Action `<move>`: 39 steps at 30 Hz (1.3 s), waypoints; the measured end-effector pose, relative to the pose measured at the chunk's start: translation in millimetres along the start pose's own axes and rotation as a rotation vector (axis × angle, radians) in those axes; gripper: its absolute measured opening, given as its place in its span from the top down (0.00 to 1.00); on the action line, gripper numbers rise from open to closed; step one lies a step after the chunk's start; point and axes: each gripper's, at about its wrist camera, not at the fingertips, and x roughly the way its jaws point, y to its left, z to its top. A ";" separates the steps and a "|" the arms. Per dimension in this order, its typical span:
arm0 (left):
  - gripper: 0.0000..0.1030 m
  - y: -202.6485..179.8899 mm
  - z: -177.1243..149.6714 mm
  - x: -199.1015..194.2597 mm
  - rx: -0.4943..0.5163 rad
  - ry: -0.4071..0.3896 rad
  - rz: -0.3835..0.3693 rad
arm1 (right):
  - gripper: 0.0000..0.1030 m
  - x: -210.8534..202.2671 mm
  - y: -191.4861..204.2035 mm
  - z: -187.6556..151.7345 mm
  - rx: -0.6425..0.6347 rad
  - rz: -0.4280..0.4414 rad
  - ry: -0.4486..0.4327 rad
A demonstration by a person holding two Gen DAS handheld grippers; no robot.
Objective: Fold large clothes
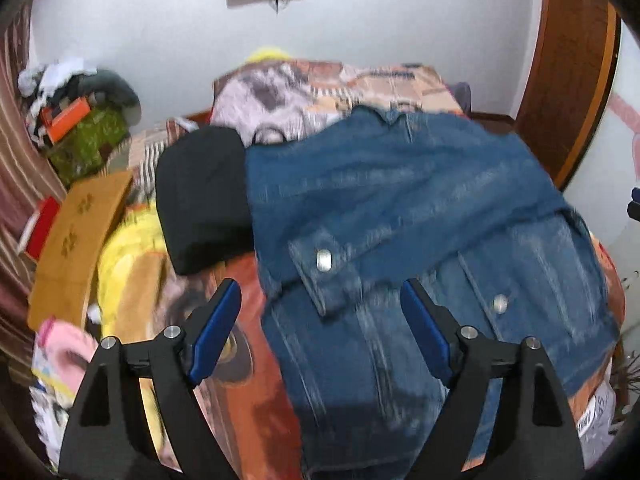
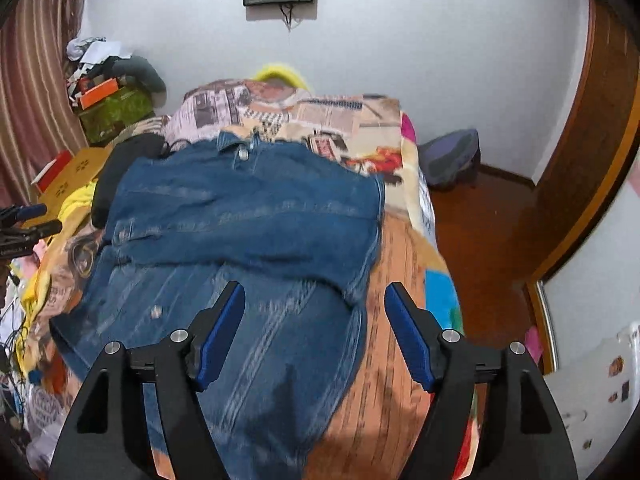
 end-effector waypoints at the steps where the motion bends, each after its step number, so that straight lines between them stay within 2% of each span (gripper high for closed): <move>1: 0.21 4.2 -8.4 3.7 -0.018 0.025 -0.011 | 0.33 1.3 0.6 -6.2 0.004 0.008 0.017; 7: 0.21 33.9 -63.1 35.0 -0.155 0.181 -0.053 | 0.33 15.9 -0.2 -46.1 0.043 0.020 0.113; 9: 0.21 42.0 -79.6 45.0 -0.201 0.228 -0.091 | 0.33 24.0 -2.7 -55.6 0.079 0.040 0.142; 14: 0.22 47.5 -114.4 67.5 -0.292 0.308 -0.149 | 0.33 45.5 -6.5 -73.7 0.138 0.082 0.219; 17: 0.22 48.3 -126.1 76.4 -0.362 0.339 -0.213 | 0.33 57.4 -7.5 -83.3 0.162 0.092 0.251; 20: 0.23 52.9 -135.2 86.5 -0.480 0.350 -0.320 | 0.29 61.0 -8.2 -86.1 0.199 0.112 0.242; 22: 0.27 57.5 -140.0 94.1 -0.562 0.358 -0.395 | 0.29 60.6 -7.9 -84.9 0.214 0.133 0.227; 24: 0.28 58.4 -141.1 96.8 -0.602 0.352 -0.418 | 0.29 60.2 -5.9 -82.8 0.219 0.155 0.218; 25: 0.32 55.5 -139.8 95.8 -0.596 0.344 -0.418 | 0.29 60.0 -4.4 -82.1 0.221 0.160 0.214; 29: 0.49 45.9 -132.0 85.8 -0.542 0.321 -0.434 | 0.43 58.7 -3.3 -84.5 0.233 0.186 0.191; 31: 0.73 42.7 -128.3 78.6 -0.524 0.309 -0.430 | 0.59 56.1 -6.8 -84.8 0.257 0.199 0.178; 32: 0.75 43.4 -125.7 75.7 -0.522 0.305 -0.434 | 0.75 55.2 -9.6 -84.4 0.273 0.212 0.177; 33: 0.80 45.7 -122.6 72.9 -0.523 0.296 -0.440 | 0.82 54.1 -13.3 -83.4 0.291 0.224 0.174; 35: 0.84 49.2 -115.7 67.4 -0.520 0.272 -0.451 | 0.91 48.8 -22.4 -79.7 0.341 0.279 0.154; 39: 0.87 45.4 -81.9 34.9 -0.465 0.161 -0.501 | 0.93 33.1 -28.6 -62.9 0.366 0.350 0.098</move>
